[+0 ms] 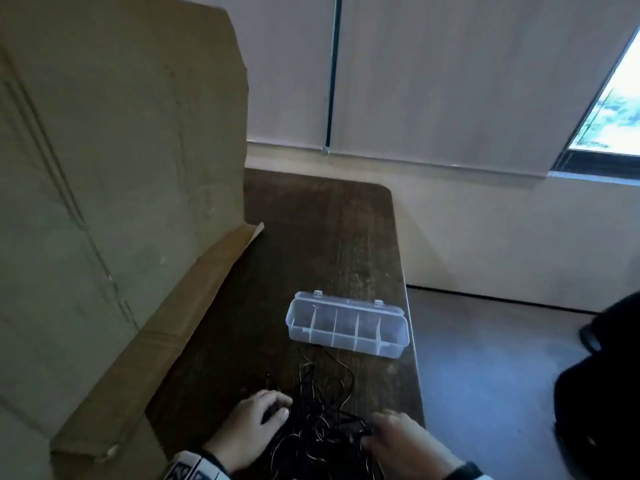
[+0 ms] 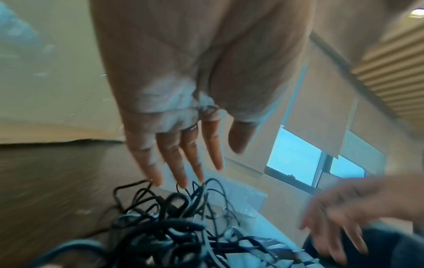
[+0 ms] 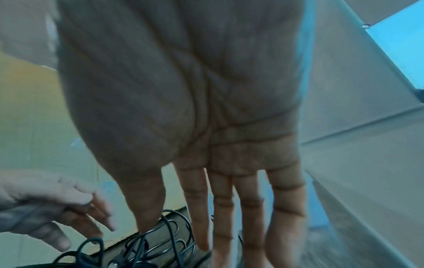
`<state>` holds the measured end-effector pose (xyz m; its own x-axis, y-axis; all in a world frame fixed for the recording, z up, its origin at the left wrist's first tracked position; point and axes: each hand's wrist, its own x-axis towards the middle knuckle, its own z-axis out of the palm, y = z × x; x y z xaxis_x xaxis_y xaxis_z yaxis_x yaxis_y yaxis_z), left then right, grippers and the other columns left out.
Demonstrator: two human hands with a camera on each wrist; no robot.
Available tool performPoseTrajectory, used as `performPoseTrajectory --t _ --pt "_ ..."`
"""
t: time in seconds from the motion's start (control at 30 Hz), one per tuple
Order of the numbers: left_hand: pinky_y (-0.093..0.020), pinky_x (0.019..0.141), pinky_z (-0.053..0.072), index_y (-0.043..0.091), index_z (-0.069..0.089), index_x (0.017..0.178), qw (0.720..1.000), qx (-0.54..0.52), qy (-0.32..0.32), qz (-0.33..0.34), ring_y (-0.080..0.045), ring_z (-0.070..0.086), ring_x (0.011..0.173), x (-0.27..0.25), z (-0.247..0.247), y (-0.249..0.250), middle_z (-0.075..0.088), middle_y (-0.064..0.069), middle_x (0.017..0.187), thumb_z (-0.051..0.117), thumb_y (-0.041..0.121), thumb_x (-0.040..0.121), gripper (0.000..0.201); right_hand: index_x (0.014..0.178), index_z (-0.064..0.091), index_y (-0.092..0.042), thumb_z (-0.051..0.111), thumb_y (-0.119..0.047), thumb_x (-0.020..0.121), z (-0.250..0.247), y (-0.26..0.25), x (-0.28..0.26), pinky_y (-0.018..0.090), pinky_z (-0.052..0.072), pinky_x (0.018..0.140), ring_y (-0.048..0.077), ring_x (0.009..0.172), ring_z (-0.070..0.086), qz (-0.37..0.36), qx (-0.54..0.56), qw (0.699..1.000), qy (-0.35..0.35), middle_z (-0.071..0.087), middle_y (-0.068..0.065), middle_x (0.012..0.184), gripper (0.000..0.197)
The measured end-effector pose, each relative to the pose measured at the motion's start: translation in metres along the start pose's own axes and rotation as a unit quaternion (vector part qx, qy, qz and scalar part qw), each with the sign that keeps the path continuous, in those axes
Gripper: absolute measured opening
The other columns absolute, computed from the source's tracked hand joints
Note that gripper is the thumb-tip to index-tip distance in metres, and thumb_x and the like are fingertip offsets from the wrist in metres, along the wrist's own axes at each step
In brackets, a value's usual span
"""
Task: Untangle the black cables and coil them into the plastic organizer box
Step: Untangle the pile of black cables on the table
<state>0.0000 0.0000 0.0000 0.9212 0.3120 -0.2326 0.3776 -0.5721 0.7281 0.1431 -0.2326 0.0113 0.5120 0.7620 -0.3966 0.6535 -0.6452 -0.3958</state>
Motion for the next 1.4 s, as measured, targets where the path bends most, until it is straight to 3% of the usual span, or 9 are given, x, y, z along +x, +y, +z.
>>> performPoseTrajectory --t 0.23,0.37,0.6,0.77,0.87,1.03,1.13,1.3,1.4 --pt "-0.022 0.105 0.036 0.03 0.057 0.124 0.981 0.162 -0.073 0.08 0.0 0.045 0.119 0.033 0.034 -0.024 0.047 0.017 0.126 0.053 0.048 0.092 0.036 0.118 0.058 -0.01 0.059 -0.039 0.092 0.006 -0.007 0.062 0.039 0.051 0.092 0.028 0.109 0.06 -0.036 -0.154 0.987 -0.029 0.061 0.011 0.119 0.039" --pt "-0.025 0.101 0.04 0.024 0.06 0.122 0.968 0.219 -0.086 0.084 -0.008 0.054 0.106 0.029 0.031 -0.018 0.051 0.007 0.127 0.056 0.046 0.092 0.038 0.106 0.068 -0.005 0.059 -0.029 0.093 0.008 -0.003 0.071 0.026 0.046 0.075 0.025 0.092 0.063 -0.053 -0.217 0.974 -0.026 0.068 0.011 0.099 0.028" --pt "-0.037 0.093 0.048 0.012 0.063 0.116 0.927 0.36 -0.009 0.101 -0.023 0.06 0.106 0.02 0.033 -0.007 0.064 -0.007 0.12 0.052 0.05 0.092 0.047 0.068 0.066 -0.026 0.061 -0.025 0.093 -0.013 -0.005 0.031 0.026 0.042 0.069 0.002 0.056 0.055 -0.078 -0.136 0.972 0.173 0.06 -0.012 0.061 0.026" --pt "-0.038 0.109 0.035 0.006 0.014 0.15 0.963 0.189 0.115 0.151 -0.026 0.034 0.137 0.011 0.038 0.043 0.027 -0.014 0.152 0.066 0.063 0.075 0.108 0.084 0.078 -0.015 0.067 -0.028 0.089 -0.022 -0.026 -0.004 0.029 0.048 0.069 0.014 0.063 0.057 -0.086 -0.062 0.952 0.288 0.069 0.001 0.066 0.017" --pt "-0.031 0.108 0.035 0.001 0.002 0.149 0.969 0.077 0.087 0.219 -0.02 0.04 0.135 0.019 0.049 0.074 0.039 -0.008 0.149 0.082 0.052 0.064 0.127 0.089 0.077 -0.014 0.067 -0.027 0.09 -0.03 -0.042 -0.006 0.023 0.05 0.055 0.008 0.056 0.056 -0.089 0.007 0.941 0.326 0.065 -0.001 0.064 0.016" --pt "-0.034 0.092 0.052 0.004 0.056 0.121 0.974 0.044 0.04 0.219 -0.017 0.065 0.096 0.054 0.059 0.069 0.067 -0.006 0.112 0.072 0.036 0.083 0.051 0.094 0.074 -0.013 0.063 -0.024 0.093 -0.068 -0.064 -0.02 0.02 0.047 0.05 0.011 0.069 0.068 -0.117 0.17 0.888 0.412 0.076 0.004 0.085 0.016" --pt "-0.029 0.073 0.051 0.012 0.068 0.096 0.964 0.0 0.04 0.265 -0.013 0.064 0.075 0.067 0.042 0.065 0.068 0.0 0.086 0.063 0.035 0.09 0.024 0.087 0.069 -0.017 0.061 -0.023 0.094 -0.095 -0.066 -0.029 0.026 0.049 0.056 0.016 0.068 0.069 -0.154 0.258 0.837 0.458 0.072 -0.003 0.071 0.013" --pt "-0.024 0.06 0.047 0.018 0.068 0.087 0.953 -0.08 0.058 0.285 -0.003 0.06 0.059 0.081 0.002 0.057 0.066 0.01 0.068 0.065 0.022 0.089 0.005 0.104 0.064 -0.01 0.049 -0.016 0.1 -0.13 -0.05 -0.031 0.026 0.05 0.054 0.012 0.052 0.047 -0.236 0.548 0.632 0.495 0.041 -0.001 0.06 0.017" --pt "-0.024 0.073 0.051 0.012 0.072 0.094 0.943 -0.133 0.123 0.279 -0.003 0.061 0.064 0.086 -0.013 0.05 0.07 0.003 0.078 0.068 0.018 0.087 0.01 0.115 0.066 -0.02 0.046 -0.017 0.101 -0.128 -0.04 -0.016 0.02 0.034 0.05 0.003 0.052 0.036 -0.172 0.479 0.66 0.553 0.044 -0.01 0.066 0.025"
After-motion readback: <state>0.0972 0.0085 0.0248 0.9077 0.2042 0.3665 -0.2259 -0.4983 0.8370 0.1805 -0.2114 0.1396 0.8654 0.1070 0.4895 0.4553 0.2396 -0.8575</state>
